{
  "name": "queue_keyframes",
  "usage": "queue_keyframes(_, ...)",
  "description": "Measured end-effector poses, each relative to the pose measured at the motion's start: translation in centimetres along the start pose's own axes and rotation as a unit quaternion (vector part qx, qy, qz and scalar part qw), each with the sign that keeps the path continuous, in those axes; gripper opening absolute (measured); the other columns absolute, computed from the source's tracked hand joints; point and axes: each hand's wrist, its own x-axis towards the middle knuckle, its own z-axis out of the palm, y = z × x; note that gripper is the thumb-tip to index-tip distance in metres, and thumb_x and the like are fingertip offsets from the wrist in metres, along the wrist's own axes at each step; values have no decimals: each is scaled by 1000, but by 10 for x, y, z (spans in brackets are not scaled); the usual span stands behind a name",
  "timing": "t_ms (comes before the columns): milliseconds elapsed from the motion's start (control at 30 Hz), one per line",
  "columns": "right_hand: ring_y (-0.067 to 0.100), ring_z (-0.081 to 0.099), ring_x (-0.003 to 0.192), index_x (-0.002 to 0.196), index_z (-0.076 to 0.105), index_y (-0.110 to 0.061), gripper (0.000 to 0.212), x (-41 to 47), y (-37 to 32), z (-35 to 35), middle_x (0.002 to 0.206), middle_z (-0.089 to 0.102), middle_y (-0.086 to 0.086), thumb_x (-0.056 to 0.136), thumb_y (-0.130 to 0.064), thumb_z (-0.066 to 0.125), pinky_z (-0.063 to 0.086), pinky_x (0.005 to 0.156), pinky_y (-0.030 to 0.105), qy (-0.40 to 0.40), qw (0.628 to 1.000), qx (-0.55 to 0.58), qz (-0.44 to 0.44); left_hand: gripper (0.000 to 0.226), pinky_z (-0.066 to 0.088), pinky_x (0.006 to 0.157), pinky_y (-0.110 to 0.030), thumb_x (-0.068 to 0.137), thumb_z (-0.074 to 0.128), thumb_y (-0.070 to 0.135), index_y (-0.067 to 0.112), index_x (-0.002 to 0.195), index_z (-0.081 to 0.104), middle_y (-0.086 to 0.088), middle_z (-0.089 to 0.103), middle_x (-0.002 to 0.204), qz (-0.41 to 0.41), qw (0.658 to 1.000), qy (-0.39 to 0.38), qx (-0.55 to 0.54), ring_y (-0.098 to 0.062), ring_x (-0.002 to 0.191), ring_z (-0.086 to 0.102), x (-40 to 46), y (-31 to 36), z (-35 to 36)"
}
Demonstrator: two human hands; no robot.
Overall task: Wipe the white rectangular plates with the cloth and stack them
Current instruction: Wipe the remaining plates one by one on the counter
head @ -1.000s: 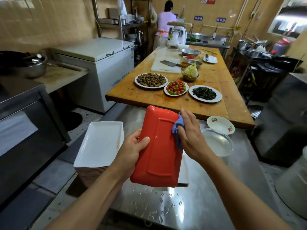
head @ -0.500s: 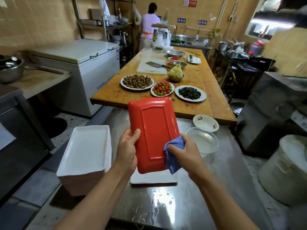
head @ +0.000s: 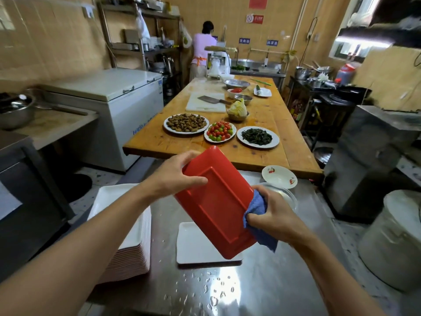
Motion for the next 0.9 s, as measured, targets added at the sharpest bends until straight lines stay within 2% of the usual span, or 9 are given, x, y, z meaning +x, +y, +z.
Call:
queue_keyframes(100,16,65,84,110,52,-25,47,0,2,-8,94,64,-2,70,-6,68,57,70,23,-16,1000,-12,0,47,55,87,-47,68,81,25,20,111,63,-9,70,101,-22,995,-66,-68,-24,94,68,3,1,-2)
queue_keyframes(200,12,61,91,120,37,-28,59,1,5,-12,102,55,-10,75,-7,69,55,70,20,-17,999,-44,6,43,56,83,-42,64,84,20,21,103,67,-5,73,93,-31,993,-50,-107,-22,86,70,0,-3,6)
queue_keyframes(267,9,58,92,118,30,-25,59,4,2,-10,103,47,-14,78,-11,71,52,71,17,9,998,-65,-9,40,55,84,-43,66,82,18,21,103,67,-1,73,90,-40,992,-22,-121,-20,85,70,-3,-5,11)
queue_keyframes(367,6,53,91,110,31,-18,51,16,-13,1,105,47,-7,80,-16,71,43,73,9,79,988,-99,-83,47,55,85,-45,67,80,19,18,111,63,-2,72,96,-48,989,-2,-137,-23,91,69,-7,-2,17)
queue_keyframes(433,11,51,93,107,33,-19,42,26,-29,11,108,47,0,83,-15,68,38,73,6,105,977,-114,-148,49,54,86,-46,70,79,13,17,115,60,-5,71,99,-44,989,-4,-138,-25,93,68,-9,1,22)
queue_keyframes(533,16,48,91,108,38,-16,31,39,-48,24,105,44,1,87,-14,61,36,74,18,119,962,-135,-206,45,53,85,-44,71,77,6,21,110,60,-8,69,101,-33,990,2,-135,-27,94,66,-11,5,26)
queue_keyframes(667,17,46,87,113,47,-12,26,36,-42,28,102,47,-1,90,-22,53,36,74,29,125,946,-187,-235,34,55,77,-36,75,72,1,21,101,62,-5,70,93,-40,985,36,-162,-23,86,67,-17,-3,21)
queue_keyframes(800,20,48,89,110,52,-12,32,23,-13,12,102,54,4,84,-30,48,39,78,38,151,943,-239,-177,29,56,72,-35,76,70,5,15,103,64,-6,72,91,-74,964,79,-245,-24,84,69,-26,-15,12)
queue_keyframes(900,16,45,100,113,50,-10,34,16,0,0,111,49,-1,84,-27,48,40,89,39,139,964,-178,-143,37,55,70,-36,73,70,10,10,109,63,-11,71,97,-111,943,92,-300,-26,84,69,-29,-23,12)
